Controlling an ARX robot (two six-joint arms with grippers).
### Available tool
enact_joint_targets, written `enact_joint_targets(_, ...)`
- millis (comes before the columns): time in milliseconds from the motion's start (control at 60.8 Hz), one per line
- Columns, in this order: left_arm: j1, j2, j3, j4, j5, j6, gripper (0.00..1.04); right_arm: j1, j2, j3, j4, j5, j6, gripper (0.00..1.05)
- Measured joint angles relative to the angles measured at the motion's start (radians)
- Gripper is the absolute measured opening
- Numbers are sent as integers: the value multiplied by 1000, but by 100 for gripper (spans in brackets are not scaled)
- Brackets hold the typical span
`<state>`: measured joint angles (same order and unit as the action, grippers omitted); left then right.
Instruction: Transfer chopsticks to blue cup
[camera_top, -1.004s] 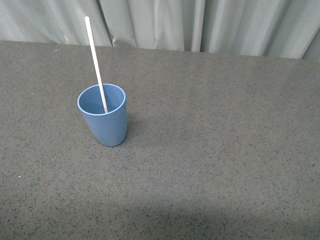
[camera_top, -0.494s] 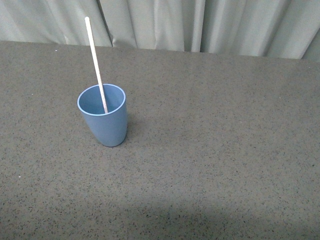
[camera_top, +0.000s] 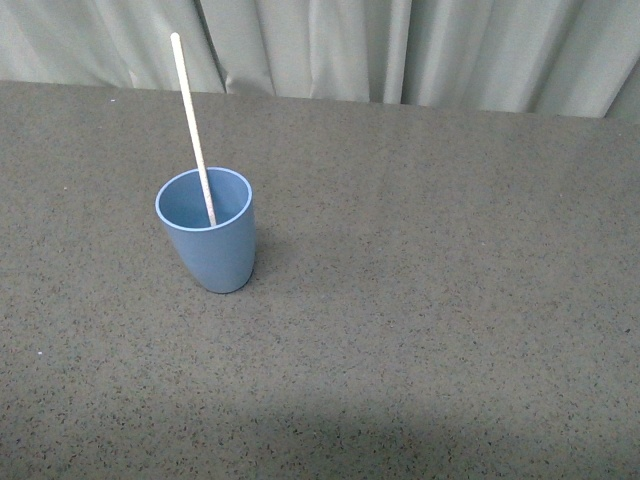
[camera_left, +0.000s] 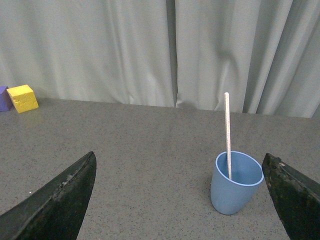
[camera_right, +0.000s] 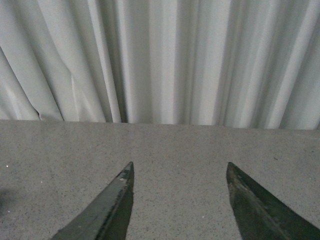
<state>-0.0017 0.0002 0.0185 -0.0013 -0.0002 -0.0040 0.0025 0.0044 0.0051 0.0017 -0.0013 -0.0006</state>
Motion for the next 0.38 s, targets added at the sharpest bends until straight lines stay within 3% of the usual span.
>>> enact_joint_targets(247,0,0,0,0,0,0,98,0,0,0,0,0,0,97)
enact_joint_targets(378,0,0,0,0,0,0,98,0,0,0,0,0,0,95)
